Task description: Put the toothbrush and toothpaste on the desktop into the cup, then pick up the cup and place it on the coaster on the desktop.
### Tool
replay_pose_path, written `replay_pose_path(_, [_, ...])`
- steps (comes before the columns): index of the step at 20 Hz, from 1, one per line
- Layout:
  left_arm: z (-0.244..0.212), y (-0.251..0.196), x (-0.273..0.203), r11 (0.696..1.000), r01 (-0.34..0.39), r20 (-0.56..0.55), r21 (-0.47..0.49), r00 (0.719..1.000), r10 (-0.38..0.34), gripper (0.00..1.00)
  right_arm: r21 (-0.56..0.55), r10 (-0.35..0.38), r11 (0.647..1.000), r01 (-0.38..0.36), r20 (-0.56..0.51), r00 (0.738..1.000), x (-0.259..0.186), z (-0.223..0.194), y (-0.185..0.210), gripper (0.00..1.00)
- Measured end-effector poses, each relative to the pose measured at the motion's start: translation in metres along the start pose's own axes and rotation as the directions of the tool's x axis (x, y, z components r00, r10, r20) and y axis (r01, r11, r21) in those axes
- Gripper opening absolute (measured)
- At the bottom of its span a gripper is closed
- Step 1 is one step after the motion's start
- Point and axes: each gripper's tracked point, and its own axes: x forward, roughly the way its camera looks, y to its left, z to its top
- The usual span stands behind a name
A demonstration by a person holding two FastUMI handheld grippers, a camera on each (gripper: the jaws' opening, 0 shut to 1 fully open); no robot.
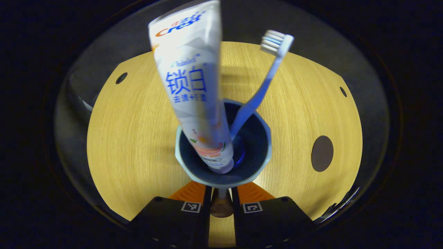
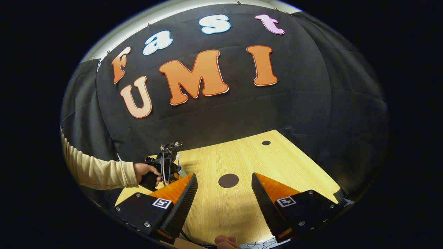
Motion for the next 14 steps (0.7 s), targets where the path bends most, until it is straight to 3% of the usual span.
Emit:
replay_pose_path(9, [-0.001, -0.005, -0.004, 0.999, 0.038, 0.003, -0.023, 0.999, -0.038, 0.26, 0.026, -0.017, 1.000, 0.017, -0.015, 1.000, -0.001, -0.004, 0.000, 0.94])
replay_pose_path(14, [0.004, -0.008, -0.009, 0.999, 0.036, 0.034, 0.015, 0.999, -0.036, 0.26, 0.011, -0.020, 1.000, 0.020, -0.005, 1.000, -0.013, -0.005, 0.004, 0.94])
